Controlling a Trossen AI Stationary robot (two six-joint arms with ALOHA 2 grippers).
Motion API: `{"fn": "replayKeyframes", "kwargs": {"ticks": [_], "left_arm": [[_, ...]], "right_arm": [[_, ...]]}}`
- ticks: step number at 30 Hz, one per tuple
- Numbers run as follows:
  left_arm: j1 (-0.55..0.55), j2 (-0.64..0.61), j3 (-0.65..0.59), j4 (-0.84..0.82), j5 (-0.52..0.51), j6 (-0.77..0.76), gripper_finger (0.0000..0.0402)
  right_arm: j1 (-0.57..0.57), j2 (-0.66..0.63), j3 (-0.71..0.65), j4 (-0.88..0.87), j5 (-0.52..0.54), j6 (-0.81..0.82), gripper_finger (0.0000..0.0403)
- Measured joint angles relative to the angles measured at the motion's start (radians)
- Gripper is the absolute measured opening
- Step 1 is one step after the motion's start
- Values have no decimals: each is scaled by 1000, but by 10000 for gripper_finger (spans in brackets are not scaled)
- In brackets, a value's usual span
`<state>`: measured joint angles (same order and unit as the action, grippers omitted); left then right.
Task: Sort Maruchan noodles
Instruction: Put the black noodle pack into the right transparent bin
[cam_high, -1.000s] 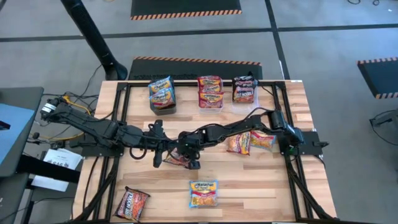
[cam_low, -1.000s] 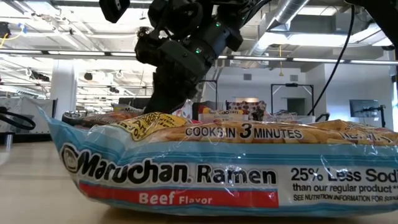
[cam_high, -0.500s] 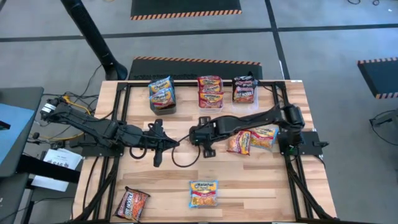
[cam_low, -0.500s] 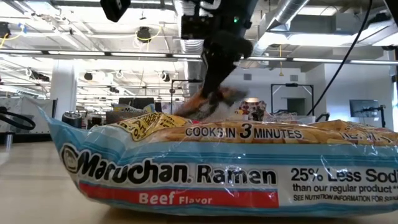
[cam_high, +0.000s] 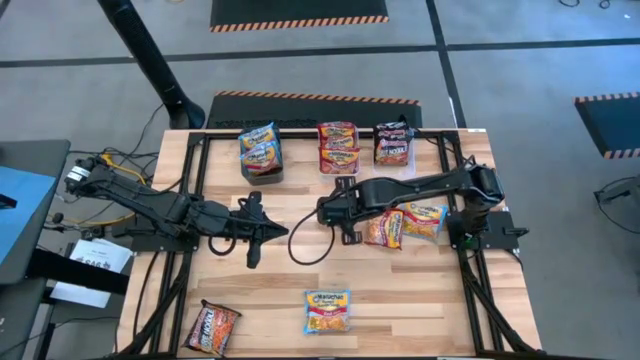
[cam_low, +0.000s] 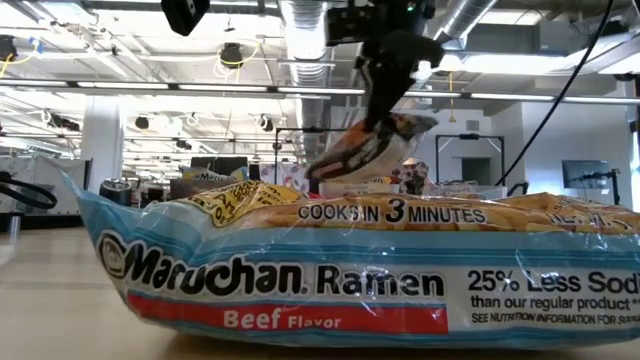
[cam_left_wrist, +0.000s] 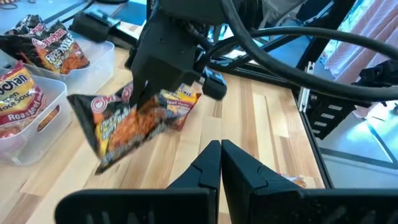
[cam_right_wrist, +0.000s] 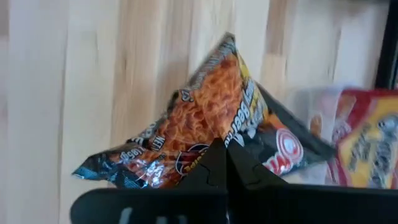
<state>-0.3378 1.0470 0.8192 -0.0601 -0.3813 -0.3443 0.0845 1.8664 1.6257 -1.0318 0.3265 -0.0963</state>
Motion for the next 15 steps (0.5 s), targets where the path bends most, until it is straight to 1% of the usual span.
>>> {"fn": "replayKeyframes", "kwargs": {"ticks": [8,15], "left_arm": [[0,0,0,-7,0,0,0],[0,0,0,-12,0,0,0]], "right_arm": [[13,-11,0,-130,70,6,4],[22,-14,0,-288,131,69,4]]}}
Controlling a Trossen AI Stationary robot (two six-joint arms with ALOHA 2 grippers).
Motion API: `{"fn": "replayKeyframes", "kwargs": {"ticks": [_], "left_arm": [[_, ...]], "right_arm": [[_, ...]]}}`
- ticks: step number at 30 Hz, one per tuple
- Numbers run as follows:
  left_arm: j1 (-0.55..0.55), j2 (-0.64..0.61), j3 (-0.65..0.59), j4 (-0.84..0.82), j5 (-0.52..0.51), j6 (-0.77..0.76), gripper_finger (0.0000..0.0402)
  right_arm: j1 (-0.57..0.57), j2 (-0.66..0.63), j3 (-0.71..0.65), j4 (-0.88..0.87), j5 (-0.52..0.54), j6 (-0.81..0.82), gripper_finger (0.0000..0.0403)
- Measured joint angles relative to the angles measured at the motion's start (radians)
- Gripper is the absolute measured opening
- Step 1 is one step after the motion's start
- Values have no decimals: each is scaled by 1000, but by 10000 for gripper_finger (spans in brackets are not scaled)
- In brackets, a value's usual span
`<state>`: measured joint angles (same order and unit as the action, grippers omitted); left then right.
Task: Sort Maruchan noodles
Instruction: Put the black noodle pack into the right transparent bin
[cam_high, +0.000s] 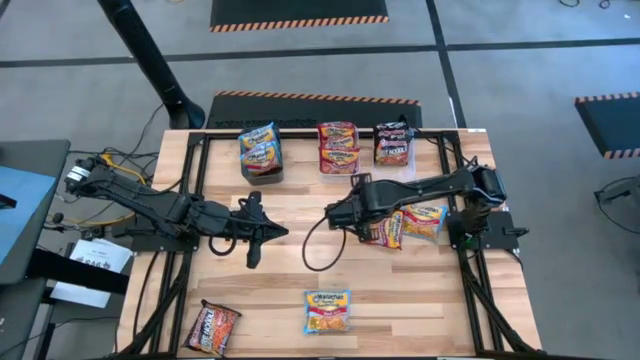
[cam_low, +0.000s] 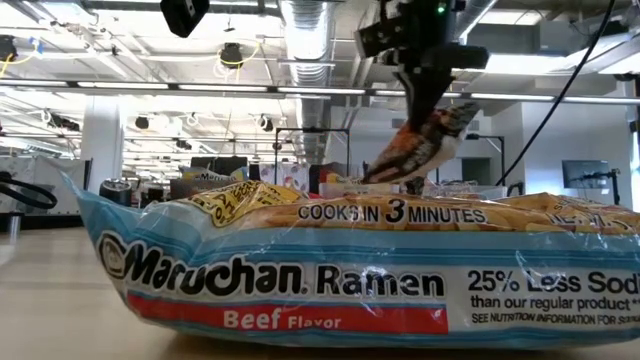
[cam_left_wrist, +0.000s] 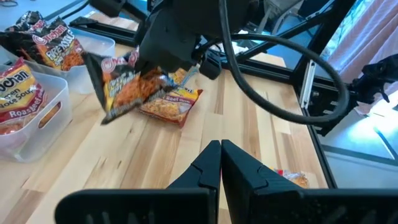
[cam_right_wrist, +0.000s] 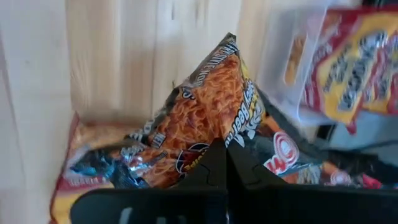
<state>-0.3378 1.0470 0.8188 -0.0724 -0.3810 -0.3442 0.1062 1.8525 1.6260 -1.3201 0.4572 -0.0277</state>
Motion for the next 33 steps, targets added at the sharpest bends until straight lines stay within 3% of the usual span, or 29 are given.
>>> {"fn": "replayKeyframes", "kwargs": {"ticks": [6,17,25,33], "left_arm": [[0,0,-1,-6,0,0,0],[5,0,-1,-6,0,0,0],[37,0,-1,-9,0,1,0],[52,0,-1,-30,0,1,0]], "right_arm": [[5,-113,-74,-2,2,55,4],[-11,-450,-321,83,95,65,4],[-95,-573,-441,83,150,-163,5],[-222,-540,-485,83,250,-457,5]]}}
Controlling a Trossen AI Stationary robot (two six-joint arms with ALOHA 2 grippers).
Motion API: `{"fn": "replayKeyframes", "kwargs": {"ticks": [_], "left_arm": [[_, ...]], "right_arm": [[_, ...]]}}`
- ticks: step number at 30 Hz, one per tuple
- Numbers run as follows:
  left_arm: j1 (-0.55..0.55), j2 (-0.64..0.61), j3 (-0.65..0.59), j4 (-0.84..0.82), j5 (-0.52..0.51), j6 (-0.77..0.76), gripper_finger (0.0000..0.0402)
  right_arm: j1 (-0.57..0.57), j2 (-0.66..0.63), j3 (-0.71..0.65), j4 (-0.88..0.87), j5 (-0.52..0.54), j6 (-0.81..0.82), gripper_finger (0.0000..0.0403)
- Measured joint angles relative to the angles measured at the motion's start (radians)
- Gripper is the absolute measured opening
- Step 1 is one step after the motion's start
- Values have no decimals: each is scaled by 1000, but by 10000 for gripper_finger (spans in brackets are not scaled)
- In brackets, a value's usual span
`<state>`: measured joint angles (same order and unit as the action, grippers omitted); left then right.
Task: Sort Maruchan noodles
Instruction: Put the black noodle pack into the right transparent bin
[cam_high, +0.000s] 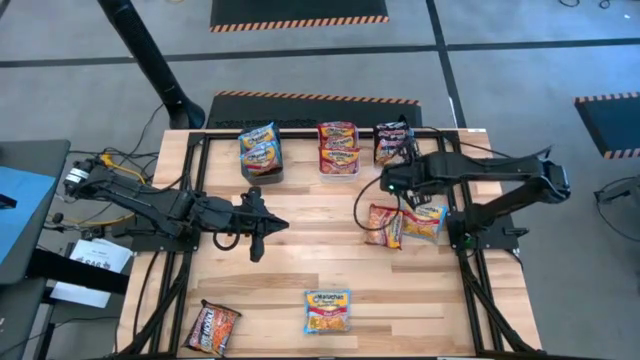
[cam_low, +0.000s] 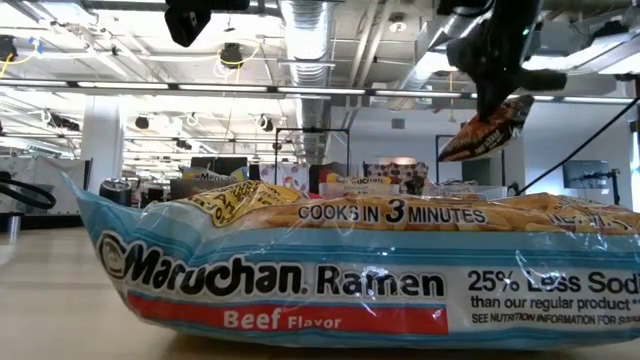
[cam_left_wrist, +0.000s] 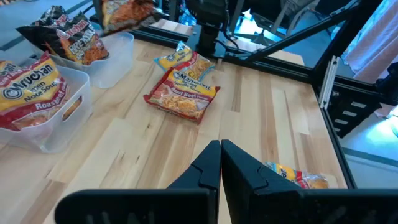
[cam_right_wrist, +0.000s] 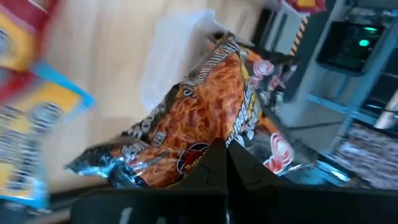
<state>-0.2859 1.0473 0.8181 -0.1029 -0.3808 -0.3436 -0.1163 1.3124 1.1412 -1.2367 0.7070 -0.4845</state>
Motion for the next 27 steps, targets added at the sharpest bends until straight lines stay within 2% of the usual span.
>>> {"fn": "replayKeyframes", "kwargs": {"ticks": [6,15,27], "left_arm": [[0,0,0,-13,0,0,0],[0,0,0,-22,0,0,0],[0,0,0,-24,0,9,0]], "right_arm": [[-74,72,0,17,60,-147,5],[-124,207,0,102,115,-306,5],[-179,281,0,215,127,-416,6]]}}
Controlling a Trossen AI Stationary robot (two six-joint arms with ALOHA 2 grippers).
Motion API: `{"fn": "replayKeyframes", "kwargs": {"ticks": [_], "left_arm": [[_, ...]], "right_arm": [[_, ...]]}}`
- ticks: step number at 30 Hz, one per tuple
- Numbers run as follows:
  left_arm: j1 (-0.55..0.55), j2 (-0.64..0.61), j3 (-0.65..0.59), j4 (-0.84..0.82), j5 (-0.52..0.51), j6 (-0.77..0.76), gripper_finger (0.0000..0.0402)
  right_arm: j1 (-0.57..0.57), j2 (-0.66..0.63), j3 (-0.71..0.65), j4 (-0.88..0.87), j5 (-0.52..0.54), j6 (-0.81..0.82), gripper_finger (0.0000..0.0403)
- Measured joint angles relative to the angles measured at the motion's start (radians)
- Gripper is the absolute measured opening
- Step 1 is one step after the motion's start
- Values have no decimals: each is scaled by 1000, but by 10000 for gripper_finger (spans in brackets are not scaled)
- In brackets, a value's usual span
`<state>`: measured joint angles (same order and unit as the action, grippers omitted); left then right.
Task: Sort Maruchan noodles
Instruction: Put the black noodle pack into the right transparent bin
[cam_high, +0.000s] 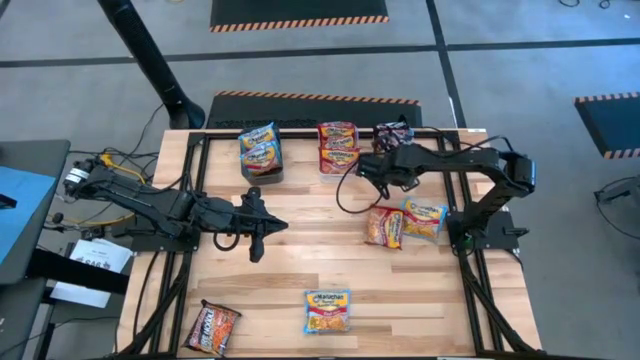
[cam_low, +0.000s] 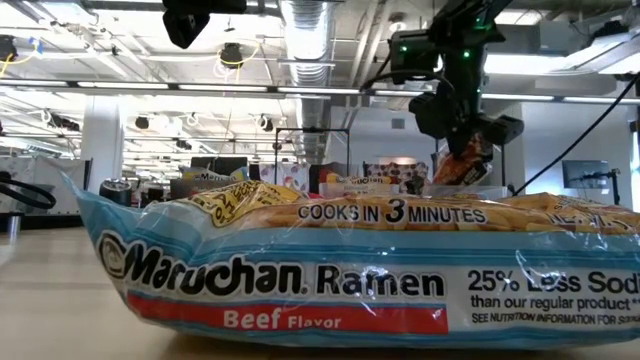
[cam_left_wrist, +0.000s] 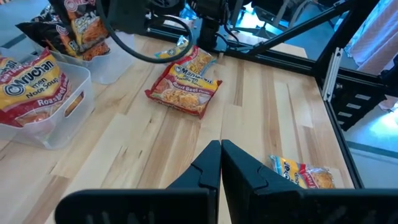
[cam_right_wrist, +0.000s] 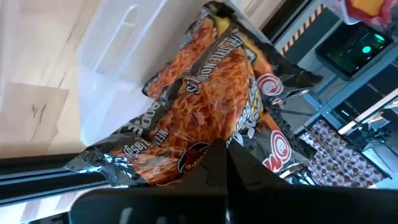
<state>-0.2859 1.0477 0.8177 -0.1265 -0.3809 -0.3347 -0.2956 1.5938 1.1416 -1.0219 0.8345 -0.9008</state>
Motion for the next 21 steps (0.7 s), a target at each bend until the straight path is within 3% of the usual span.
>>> {"fn": "replayKeyframes", "kwargs": {"ticks": [9,21], "left_arm": [[0,0,0,-5,0,0,0],[0,0,0,-26,0,-9,0]], "right_arm": [[-34,0,0,59,-42,-35,13],[-106,0,0,68,-50,125,60]]}}
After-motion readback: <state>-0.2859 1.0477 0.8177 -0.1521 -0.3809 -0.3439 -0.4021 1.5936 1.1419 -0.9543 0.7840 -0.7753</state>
